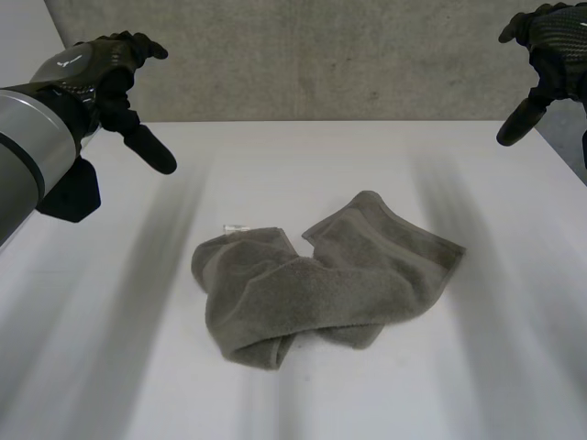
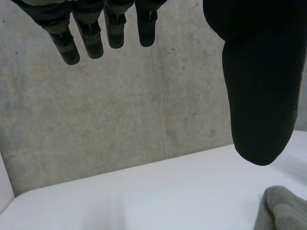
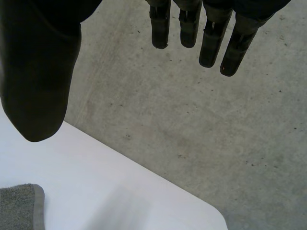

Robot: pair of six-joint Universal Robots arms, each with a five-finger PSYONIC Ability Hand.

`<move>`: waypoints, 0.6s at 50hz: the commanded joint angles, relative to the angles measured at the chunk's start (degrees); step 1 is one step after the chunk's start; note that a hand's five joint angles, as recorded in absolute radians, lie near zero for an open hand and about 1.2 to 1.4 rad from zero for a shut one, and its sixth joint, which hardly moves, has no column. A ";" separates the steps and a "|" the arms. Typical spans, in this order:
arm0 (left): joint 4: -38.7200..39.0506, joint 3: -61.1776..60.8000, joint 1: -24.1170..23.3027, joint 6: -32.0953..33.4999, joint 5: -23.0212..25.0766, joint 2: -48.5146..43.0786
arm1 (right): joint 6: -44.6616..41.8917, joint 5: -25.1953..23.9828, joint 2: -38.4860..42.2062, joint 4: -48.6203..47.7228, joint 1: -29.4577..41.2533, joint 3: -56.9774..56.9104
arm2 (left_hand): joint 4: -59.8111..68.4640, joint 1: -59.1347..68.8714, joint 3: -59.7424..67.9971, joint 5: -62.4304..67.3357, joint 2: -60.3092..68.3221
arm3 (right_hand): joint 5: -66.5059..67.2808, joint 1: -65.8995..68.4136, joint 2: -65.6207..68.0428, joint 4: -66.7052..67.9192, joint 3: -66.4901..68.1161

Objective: Fold the towel.

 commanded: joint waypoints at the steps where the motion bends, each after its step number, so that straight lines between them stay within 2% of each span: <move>1: -0.58 0.17 0.11 0.22 0.00 0.37 | -0.35 -0.36 -0.05 -0.20 0.02 0.58 | 0.50 -0.49 0.55 -1.91 0.48 | -3.78 -3.37 -4.02 -5.02 -3.90; 13: -0.49 -0.27 0.11 0.40 0.00 0.99 | -1.14 -0.72 0.21 -0.73 0.02 0.67 | 0.45 -0.53 0.51 -1.95 0.44 | -3.78 -3.37 -4.02 -5.02 -3.90; 18: -0.84 -0.71 0.02 0.66 0.17 0.38 | -6.59 -1.95 1.09 0.07 0.02 0.93 | 0.45 -0.53 0.51 -1.95 0.44 | -3.78 -3.37 -4.02 -5.02 -3.90; 20: -1.28 -1.06 -0.06 0.92 0.17 -0.15 | -15.24 -5.61 2.49 2.25 0.64 2.94 | 0.45 -0.53 0.51 -1.95 0.44 | -3.78 -3.37 -4.02 -5.02 -3.90; 21: -2.06 -2.46 -0.15 1.62 0.17 -0.33 | -15.29 -5.64 2.49 2.26 0.64 2.95 | 0.45 -0.53 0.51 -1.95 0.44 | -3.78 -3.37 -4.02 -5.02 -3.90; 23: -2.51 -4.82 -0.33 2.41 0.17 -0.68 | -24.04 -10.01 3.37 6.03 0.64 6.02 | 0.45 -0.53 0.51 -1.95 0.44 | -3.78 -3.37 -4.02 -5.02 -3.90; 27: -1.72 -9.77 -0.85 3.83 0.52 -1.83 | -27.76 -13.88 5.03 7.27 0.81 9.18 | 0.45 -0.53 0.51 -1.95 0.44 | -3.78 -3.37 -4.02 -5.02 -3.90; 30: 0.65 -13.90 -0.94 4.27 0.61 -3.76 | -26.55 -17.05 7.84 6.40 0.81 11.99 | 0.45 -0.53 0.51 -1.95 0.44 | -3.78 -3.37 -4.02 -5.02 -3.90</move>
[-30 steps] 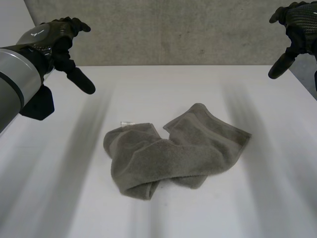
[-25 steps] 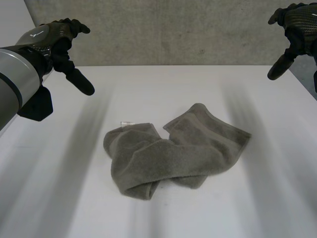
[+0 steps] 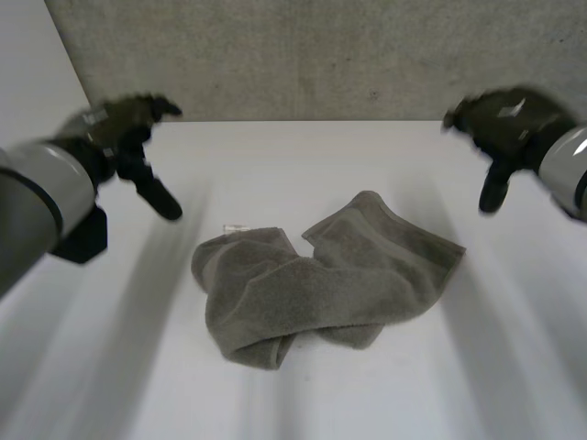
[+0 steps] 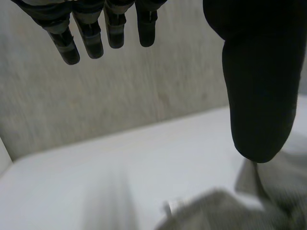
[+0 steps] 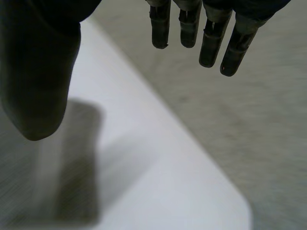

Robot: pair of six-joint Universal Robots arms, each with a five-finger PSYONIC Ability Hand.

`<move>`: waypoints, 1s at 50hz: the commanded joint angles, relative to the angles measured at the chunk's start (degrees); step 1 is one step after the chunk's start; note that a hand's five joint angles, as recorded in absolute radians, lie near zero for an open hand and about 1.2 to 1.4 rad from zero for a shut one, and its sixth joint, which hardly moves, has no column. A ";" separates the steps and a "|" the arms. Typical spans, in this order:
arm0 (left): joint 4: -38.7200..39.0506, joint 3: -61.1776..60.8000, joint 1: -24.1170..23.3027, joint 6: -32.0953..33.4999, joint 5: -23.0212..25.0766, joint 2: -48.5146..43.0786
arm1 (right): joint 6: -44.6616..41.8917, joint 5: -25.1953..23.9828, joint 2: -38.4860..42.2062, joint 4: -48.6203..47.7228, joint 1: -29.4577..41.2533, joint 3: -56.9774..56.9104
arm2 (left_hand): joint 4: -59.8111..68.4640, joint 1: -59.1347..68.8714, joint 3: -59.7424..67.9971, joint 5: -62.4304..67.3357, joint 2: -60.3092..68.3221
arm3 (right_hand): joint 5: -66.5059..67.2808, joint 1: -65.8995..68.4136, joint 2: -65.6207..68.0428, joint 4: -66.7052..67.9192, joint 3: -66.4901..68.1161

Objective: Fold the towel.

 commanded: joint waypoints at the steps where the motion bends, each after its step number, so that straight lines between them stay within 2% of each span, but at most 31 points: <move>1: 3.76 -9.89 -0.71 1.70 0.58 -3.86 | -5.16 -7.79 4.40 1.53 0.18 6.35 | 0.46 -0.53 0.51 -1.95 0.46 | -3.78 -3.37 -4.02 -5.02 -3.90; 3: 5.18 -11.93 -1.15 1.70 0.67 -4.84 | -3.58 -9.20 6.25 0.21 0.44 7.50 | 0.46 -0.53 0.51 -1.95 0.46 | -3.78 -3.37 -4.02 -5.02 -3.90; 5: 8.85 -15.52 -2.03 1.70 0.76 -7.72 | 2.63 -11.30 10.01 -5.73 1.93 10.12 | 0.46 -0.53 0.51 -1.95 0.46 | -3.78 -3.37 -4.02 -5.02 -3.90; 11: 15.73 -19.84 -3.88 1.70 0.76 -12.22 | 10.82 -11.05 16.52 -17.08 2.73 13.29 | 0.46 -0.53 0.51 -1.95 0.46 | -3.22 -2.81 -3.45 -4.45 -3.34; 14: 19.69 -21.33 -5.28 1.70 0.76 -15.21 | 11.98 -10.87 18.20 -18.95 3.08 13.47 | 0.46 -0.53 0.51 -1.95 0.46 | -0.33 0.08 -0.57 -1.57 -0.46; 16: 21.96 -21.86 -6.24 1.70 0.76 -17.05 | 13.38 -10.78 21.09 -20.79 3.69 13.47 | 0.51 -0.49 0.56 -1.91 0.50 | 10.53 10.94 10.30 9.30 10.41; 17: 21.97 -21.86 -6.25 1.70 0.76 -17.05 | 13.39 -10.78 21.10 -20.80 3.69 13.47 | 0.51 -0.49 0.56 -1.91 0.50 | 10.60 11.01 10.36 9.37 10.48; 19: 22.50 -21.86 -6.51 1.70 0.85 -17.49 | 14.09 -11.05 22.77 -21.15 3.87 13.56 | 1.52 0.52 1.57 -0.90 1.51 | 23.16 23.57 22.92 21.92 23.04; 22: 22.67 -21.68 -6.86 1.70 1.64 -17.67 | 14.35 -11.05 23.04 -21.15 4.13 13.47 | 6.56 5.57 6.61 4.15 6.56 | 30.95 31.36 30.72 29.72 30.83; 23: 22.67 -21.51 -7.13 1.70 2.51 -17.58 | 14.53 -11.05 22.95 -21.15 4.22 13.39 | 18.55 17.56 18.60 16.14 18.55 | 46.61 47.02 46.37 45.37 46.49; 24: 22.59 -21.33 -7.39 1.61 3.30 -17.23 | 14.53 -11.05 22.25 -21.06 4.22 13.04 | 42.15 41.16 42.20 39.74 42.15 | 65.92 66.32 65.68 64.68 65.79; 25: 22.59 -21.33 -7.39 1.61 3.31 -17.23 | 14.53 -11.05 22.25 -21.06 4.22 13.03 | 42.39 41.40 42.44 39.97 42.38 | 66.11 66.52 65.87 64.87 65.99; 26: 22.50 -21.07 -7.74 1.61 3.65 -16.36 | 14.62 -10.96 20.68 -20.89 4.05 12.86 | 67.70 66.71 67.75 65.29 67.70 | 66.22 66.63 65.98 64.98 66.10; 27: 22.50 -21.07 -7.74 1.61 3.66 -16.35 | 14.88 -10.87 17.36 -20.71 3.70 12.86 | 67.96 66.96 68.01 65.54 67.95 | 66.22 66.63 65.98 64.98 66.10; 28: 22.15 -20.63 -8.18 1.61 3.66 -15.04 | 14.88 -10.87 17.32 -20.71 3.69 12.86 | 70.43 69.44 70.49 68.02 70.43 | 66.22 66.63 65.98 64.98 66.10; 29: 21.80 -19.93 -8.36 1.70 3.74 -12.59 | 15.23 -11.13 12.80 -20.62 3.52 13.55 | 70.46 69.47 70.51 68.05 70.46 | 66.22 66.63 65.98 64.98 66.10; 30: 21.79 -19.93 -8.36 1.70 3.75 -12.57 | 15.23 -11.13 12.75 -20.62 3.52 13.56 | 70.46 69.47 70.51 68.05 70.46 | 66.22 66.63 65.98 64.98 66.10; 32: 19.52 -18.18 -8.36 1.88 3.83 -6.10 | 14.97 -11.22 4.44 -19.49 3.17 12.86 | 70.46 69.47 70.51 68.05 70.46 | 66.22 66.63 65.98 64.98 66.10; 33: 19.51 -18.17 -8.36 1.88 3.83 -6.07 | 14.97 -11.22 4.40 -19.48 3.17 12.86 | 70.46 69.47 70.51 68.05 70.46 | 66.22 66.63 65.98 64.98 66.10; 35: 17.49 -17.03 -8.18 1.88 3.83 -2.90 | 14.53 -11.66 -2.59 -10.40 2.56 10.06 | 70.46 69.47 70.51 68.05 70.46 | 66.22 66.63 65.98 64.98 66.10; 36: 15.05 -15.46 -7.92 1.79 3.83 0.23 | 14.53 -11.66 -2.63 -10.34 2.55 10.04 | 70.46 69.47 70.51 68.05 70.46 | 66.22 66.63 65.98 64.98 66.10; 37: 12.16 -13.44 -7.92 1.70 3.83 3.22 | 14.35 -12.44 -5.59 -3.64 1.94 6.48 | 70.46 69.47 70.51 68.05 70.46 | 66.22 66.63 65.98 64.98 66.10; 38: 12.13 -13.42 -7.92 1.70 3.83 3.25 | 14.35 -12.45 -5.62 -3.57 1.94 6.44 | 70.46 69.47 70.51 68.05 70.46 | 66.22 66.63 65.98 64.98 66.10; 40: 5.57 -9.66 -7.83 1.79 3.92 7.10 | 12.26 -14.90 -8.59 8.67 -1.73 -0.47 | 70.46 69.47 70.51 68.05 70.46 | 66.22 66.63 65.98 64.98 66.10; 41: 5.54 -9.64 -7.83 1.79 3.92 7.12 | 12.24 -14.91 -8.60 8.73 -1.75 -0.50 | 70.46 69.47 70.51 68.05 70.46 | 66.22 66.63 65.98 64.98 66.10; 43: -1.37 -6.41 -7.66 1.79 4.71 8.08 | 5.95 -18.32 -8.61 18.18 -5.69 -6.10 | 70.46 69.47 70.51 68.05 70.46 | 66.22 66.63 65.98 64.98 66.10; 44: -1.41 -6.39 -7.66 1.79 4.71 8.08 | 5.92 -18.34 -8.60 18.23 -5.71 -6.13 | 70.46 69.47 70.51 68.05 70.46 | 66.22 66.63 65.98 64.98 66.10; 46: -4.04 -5.43 -7.48 1.79 5.68 8.00 | -1.26 -20.62 -6.60 24.18 -6.76 -9.98 | 70.46 69.47 70.51 68.05 70.46 | 66.22 66.63 65.98 64.98 66.10; 48: -7.37 -4.99 -5.65 1.88 7.69 5.73 | -3.90 -20.89 -4.23 26.99 -6.68 -12.17 | 70.46 69.47 70.51 68.05 70.46 | 66.22 66.63 65.98 64.98 66.10; 49: -7.38 -4.99 -5.63 1.88 7.70 5.71 | -3.93 -20.89 -4.21 27.01 -6.68 -12.19 | 70.46 69.47 70.51 68.05 70.46 | 66.22 66.63 65.98 64.98 66.10; 50: -7.30 -4.81 -3.72 1.96 8.74 2.84 | -5.23 -20.89 -1.08 29.02 -6.59 -14.02 | 70.46 69.47 70.51 68.05 70.46 | 66.22 66.63 65.98 64.98 66.10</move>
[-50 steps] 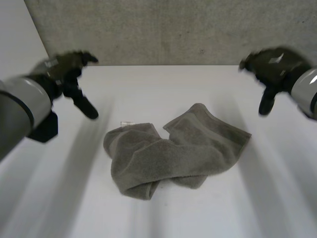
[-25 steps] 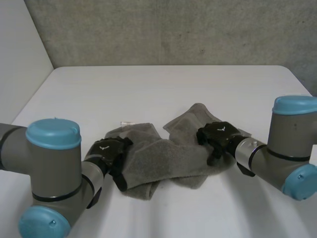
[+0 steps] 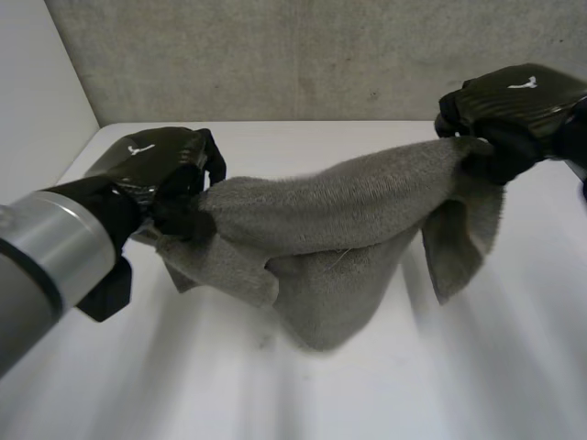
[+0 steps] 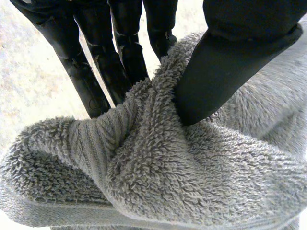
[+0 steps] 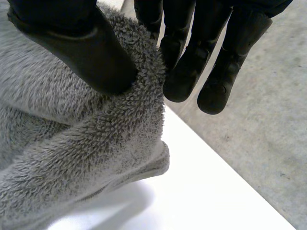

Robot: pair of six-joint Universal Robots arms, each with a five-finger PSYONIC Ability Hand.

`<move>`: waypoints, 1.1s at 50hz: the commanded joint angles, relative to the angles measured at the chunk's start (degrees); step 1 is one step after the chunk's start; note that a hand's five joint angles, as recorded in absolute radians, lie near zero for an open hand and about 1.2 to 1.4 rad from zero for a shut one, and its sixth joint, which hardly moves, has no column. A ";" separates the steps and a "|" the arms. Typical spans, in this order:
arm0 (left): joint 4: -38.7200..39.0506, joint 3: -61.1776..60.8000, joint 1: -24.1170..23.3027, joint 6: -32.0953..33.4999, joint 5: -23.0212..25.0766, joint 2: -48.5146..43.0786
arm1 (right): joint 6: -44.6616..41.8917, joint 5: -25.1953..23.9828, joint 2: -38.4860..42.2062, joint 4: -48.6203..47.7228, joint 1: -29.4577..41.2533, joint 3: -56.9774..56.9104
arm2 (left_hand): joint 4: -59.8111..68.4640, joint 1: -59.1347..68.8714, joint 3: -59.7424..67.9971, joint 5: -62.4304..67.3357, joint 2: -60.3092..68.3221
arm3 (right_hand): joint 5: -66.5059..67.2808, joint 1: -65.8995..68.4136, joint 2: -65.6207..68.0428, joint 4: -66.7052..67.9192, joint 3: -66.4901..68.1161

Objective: Fold the towel.

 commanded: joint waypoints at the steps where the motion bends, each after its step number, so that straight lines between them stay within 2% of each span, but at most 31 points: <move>1: -6.30 2.72 5.92 0.08 4.63 -8.76 | -11.25 -3.16 10.65 13.72 -1.79 -10.42 | 10.31 13.15 10.82 12.86 10.83 | 4.11 4.88 4.33 3.59 3.82; 2: -6.30 2.73 5.94 0.08 4.64 -8.79 | -11.26 -3.16 10.69 13.73 -1.79 -10.44 | 10.31 13.15 10.82 12.86 10.83 | 4.11 4.88 4.33 3.59 3.82; 4: -5.42 3.34 7.61 0.17 5.08 -12.66 | -11.70 -2.72 16.81 14.35 -0.48 -11.93 | 10.31 13.15 10.82 12.86 10.83 | 4.11 4.88 4.33 3.59 3.82; 6: -3.49 6.23 8.83 0.26 5.17 -20.70 | -11.78 -2.28 20.49 14.26 1.18 -12.54 | 10.31 13.15 10.82 12.86 10.83 | 4.11 4.88 4.33 3.59 3.82; 7: -3.49 6.24 8.84 0.26 5.17 -20.75 | -11.78 -2.28 20.53 14.26 1.20 -12.55 | 10.31 13.15 10.82 12.86 10.83 | 4.11 4.88 4.33 3.59 3.82; 9: -1.74 11.23 9.19 0.17 5.35 -29.66 | -12.13 0.43 29.71 14.09 5.66 -16.48 | 10.31 13.15 10.82 12.86 10.83 | 4.11 4.88 4.33 3.59 3.82; 10: -1.73 11.25 9.19 0.17 5.35 -29.71 | -12.14 0.45 29.76 14.08 5.68 -16.50 | 10.31 13.15 10.82 12.86 10.83 | 4.11 4.88 4.33 3.59 3.82; 11: -0.60 14.56 9.28 0.17 5.35 -34.06 | -12.40 2.53 34.37 13.65 7.85 -19.64 | 10.31 13.15 10.82 12.86 10.83 | 4.11 4.88 4.33 3.59 3.82; 12: -0.59 14.59 9.28 0.17 5.35 -34.10 | -12.31 4.99 38.94 12.43 9.53 -23.41 | 10.31 13.15 10.82 12.86 10.83 | 4.11 4.88 4.33 3.59 3.82; 13: 0.72 18.07 9.28 0.17 5.26 -37.85 | -12.31 5.02 38.99 12.41 9.55 -23.45 | 10.31 13.15 10.82 12.86 10.83 | 4.11 4.88 4.33 3.59 3.82; 14: 2.04 21.76 9.28 0.17 5.26 -41.36 | -11.79 7.37 43.34 10.07 10.94 -27.88 | 10.31 13.15 10.82 12.86 10.83 | 4.11 4.88 4.33 3.59 3.82; 15: 2.05 21.80 9.28 0.17 5.26 -41.40 | -11.78 7.39 43.38 10.04 10.95 -27.93 | 10.31 13.15 10.82 12.86 10.83 | 4.11 4.88 4.33 3.59 3.82; 17: 5.81 28.71 9.36 0.17 5.26 -46.56 | -11.52 12.81 50.47 3.22 12.62 -36.67 | 10.31 13.15 10.82 12.86 10.83 | 4.11 4.88 4.33 3.59 3.82; 18: 5.83 28.74 9.36 0.17 5.26 -46.59 | -11.52 12.84 50.50 3.19 12.62 -36.72 | 10.31 13.15 10.82 12.86 10.83 | 4.11 4.88 4.33 3.59 3.82; 20: 8.20 31.56 9.45 0.08 5.26 -48.26 | -11.35 18.52 53.92 -4.60 13.41 -42.67 | 10.31 13.15 10.82 12.86 10.83 | 4.11 4.88 4.33 3.59 3.82; 21: 10.81 33.47 9.37 0.17 5.17 -49.21 | -11.35 18.55 53.93 -4.64 13.41 -42.69 | 1.17 4.01 1.68 3.72 1.69 | 4.11 4.88 4.33 3.59 3.82; 22: 13.10 34.36 9.36 0.17 5.17 -49.31 | -10.91 20.64 54.10 -7.68 13.50 -43.74 | -19.24 -16.40 -18.72 -16.69 -18.72 | -14.48 -13.71 -14.26 -15.00 -14.78; 23: 13.13 34.37 9.36 0.17 5.17 -49.31 | -10.91 20.66 54.10 -7.71 13.50 -43.75 | -19.44 -16.60 -18.93 -16.89 -18.92 | -14.67 -13.90 -14.44 -15.19 -14.96; 24: 14.87 34.46 9.36 0.17 5.08 -49.22 | -10.30 22.23 53.76 -9.71 13.59 -43.31 | -50.25 -47.41 -49.74 -47.70 -49.73 | -51.14 -50.37 -50.92 -51.66 -51.43; 25: 15.93 34.37 9.36 0.08 4.99 -48.61 | -9.42 22.76 52.80 -10.34 13.59 -42.61 | -58.55 -55.71 -58.04 -56.00 -58.04 | -65.89 -65.12 -65.67 -66.41 -66.18; 29: 15.85 33.05 9.36 0.00 5.08 -45.71 | -6.95 22.86 49.09 -10.44 13.50 -39.53 | -59.69 -56.85 -59.18 -57.14 -59.17 | -65.89 -65.12 -65.67 -66.41 -66.18; 34: 15.41 24.97 9.45 0.08 5.08 -38.76 | -4.23 22.42 41.10 -10.88 12.62 -28.28 | -59.69 -56.85 -59.18 -57.14 -59.17 | -65.89 -65.12 -65.67 -66.41 -66.18; 36: 15.76 18.06 9.54 0.17 4.99 -33.34 | -4.14 22.68 35.06 -11.49 12.19 -19.54 | -59.69 -56.85 -59.18 -57.14 -59.17 | -65.89 -65.12 -65.67 -66.41 -66.18; 37: 15.76 18.02 9.54 0.17 4.99 -33.31 | -4.14 22.68 35.03 -11.49 12.18 -19.49 | -59.69 -56.85 -59.18 -57.14 -59.17 | -65.89 -65.12 -65.67 -66.41 -66.18; 39: 15.94 14.51 9.54 0.08 4.91 -30.77 | -3.61 22.68 29.44 -13.15 10.26 -10.31 | -59.69 -56.85 -59.18 -57.14 -59.17 | -65.89 -65.12 -65.67 -66.41 -66.18; 41: 16.03 7.34 9.63 0.08 4.82 -25.69 | -3.35 22.68 26.45 -14.73 9.81 -5.39 | -59.69 -56.85 -59.18 -57.14 -59.17 | -65.89 -65.12 -65.67 -66.41 -66.18; 45: 16.64 0.71 9.45 0.08 4.99 -21.89 | -3.08 22.95 20.53 -19.58 9.55 3.89 | -59.69 -56.85 -59.18 -57.14 -59.17 | -65.89 -65.12 -65.67 -66.41 -66.18; 47: 17.52 -1.93 8.92 0.08 4.91 -20.48 | -0.20 23.30 16.33 -25.87 9.55 12.02 | -59.69 -56.85 -59.18 -57.14 -59.17 | -65.89 -65.12 -65.67 -66.41 -66.18; 50: 20.68 -6.68 7.87 0.00 4.03 -18.72 | 2.98 23.30 14.91 -28.63 9.63 15.58 | -59.69 -56.85 -59.18 -57.14 -59.17 | -65.89 -65.12 -65.67 -66.41 -66.18; 52: 24.71 -10.44 5.16 0.00 2.02 -18.46 | 10.59 23.03 13.07 -33.09 9.63 22.40 | -59.69 -56.85 -59.18 -57.14 -59.17 | -65.89 -65.12 -65.67 -66.41 -66.18; 55: 26.66 -11.86 3.39 0.00 0.51 -18.72 | 16.14 22.86 12.01 -36.87 9.55 28.55 | -59.69 -56.85 -59.18 -57.14 -59.17 | -65.89 -65.12 -65.67 -66.41 -66.18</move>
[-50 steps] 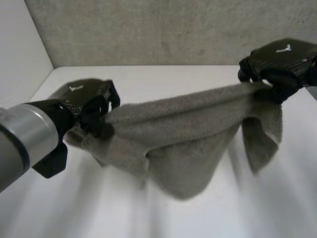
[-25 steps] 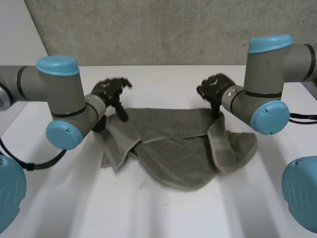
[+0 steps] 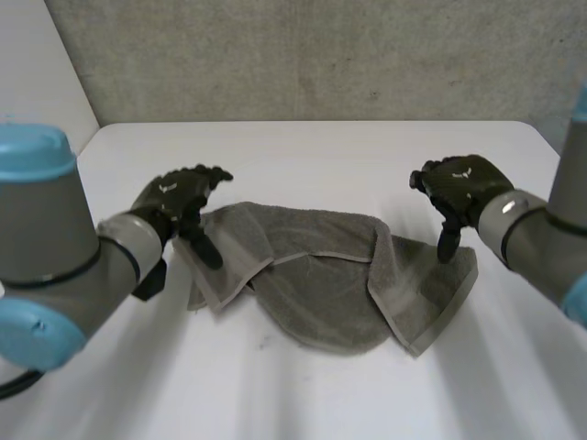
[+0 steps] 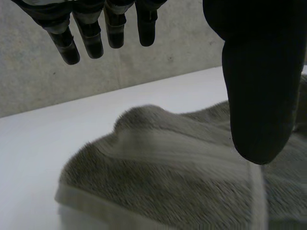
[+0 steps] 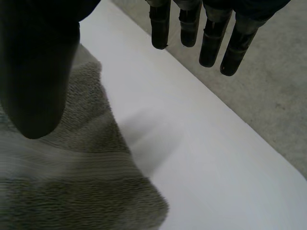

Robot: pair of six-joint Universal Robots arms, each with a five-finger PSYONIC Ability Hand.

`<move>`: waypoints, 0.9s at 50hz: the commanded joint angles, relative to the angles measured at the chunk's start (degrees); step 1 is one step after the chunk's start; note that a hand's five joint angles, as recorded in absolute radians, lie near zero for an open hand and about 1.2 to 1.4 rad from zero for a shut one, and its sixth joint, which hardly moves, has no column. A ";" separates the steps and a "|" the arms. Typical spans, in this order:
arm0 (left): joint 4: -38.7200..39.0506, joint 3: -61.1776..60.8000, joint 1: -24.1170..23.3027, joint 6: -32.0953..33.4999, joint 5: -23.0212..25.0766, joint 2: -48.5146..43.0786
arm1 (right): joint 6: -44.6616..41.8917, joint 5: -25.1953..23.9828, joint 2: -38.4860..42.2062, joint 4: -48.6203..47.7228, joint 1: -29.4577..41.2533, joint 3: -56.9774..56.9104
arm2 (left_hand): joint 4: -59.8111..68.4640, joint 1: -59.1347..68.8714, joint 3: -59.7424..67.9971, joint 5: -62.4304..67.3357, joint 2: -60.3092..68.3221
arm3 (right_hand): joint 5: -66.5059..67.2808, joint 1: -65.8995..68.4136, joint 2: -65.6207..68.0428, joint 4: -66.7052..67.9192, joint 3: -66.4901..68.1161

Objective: Fold the towel.

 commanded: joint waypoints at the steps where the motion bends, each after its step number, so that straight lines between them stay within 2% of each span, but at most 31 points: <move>1: 8.72 -7.57 -6.38 0.04 -5.33 0.09 | 13.98 -0.30 -3.64 -10.08 0.06 14.50 | 0.47 -0.32 0.53 -1.97 0.48 | -3.47 -3.67 -3.66 -4.88 -3.80; 4: 12.15 -9.33 -8.59 0.13 -8.68 -1.14 | 17.13 -0.12 -4.78 -13.84 1.02 19.58 | 0.47 -0.32 0.53 -1.97 0.48 | -3.47 -3.67 -3.66 -4.88 -3.80; 8: 15.24 -10.22 -9.74 0.22 -11.67 -4.57 | 16.45 0.32 -5.14 -19.55 2.08 25.21 | 0.47 -0.32 0.53 -1.97 0.48 | -3.47 -3.67 -3.66 -4.88 -3.80; 14: 16.47 -10.04 -10.00 0.22 -11.77 -7.74 | 13.10 1.64 -4.70 -21.50 3.05 28.56 | 0.47 -0.32 0.53 -1.97 0.48 | -3.47 -3.67 -3.66 -4.88 -3.80; 20: 20.15 -9.08 -10.09 0.22 -12.12 -10.72 | 12.40 5.42 -4.78 -25.63 2.96 31.73 | 0.47 -0.32 0.53 -1.97 0.48 | -3.47 -3.67 -3.66 -4.88 -3.80; 25: 23.77 -8.37 -9.74 3.30 -13.35 -12.13 | 12.75 6.30 -4.52 -28.71 3.05 33.13 | 0.47 -0.32 0.53 -1.97 0.48 | -3.47 -3.67 -3.66 -4.88 -3.80; 27: 25.43 -8.72 -9.13 7.76 -15.45 -12.22 | 13.62 6.21 -3.47 -30.20 3.05 33.31 | 0.47 -0.32 0.53 -1.97 0.48 | -3.47 -3.67 -3.66 -4.88 -3.80; 32: 27.02 -9.34 -7.37 12.43 -18.35 -11.96 | 16.34 5.86 -2.42 -30.47 3.05 32.79 | 0.47 -0.32 0.53 -1.97 0.48 | -3.47 -3.67 -3.66 -4.88 -3.80; 45: 26.76 -9.95 -4.55 13.76 -18.80 -11.87 | 22.15 4.28 0.40 -30.64 3.58 30.76 | 5.21 4.41 5.27 2.76 5.22 | -3.47 -3.67 -3.66 -4.88 -3.80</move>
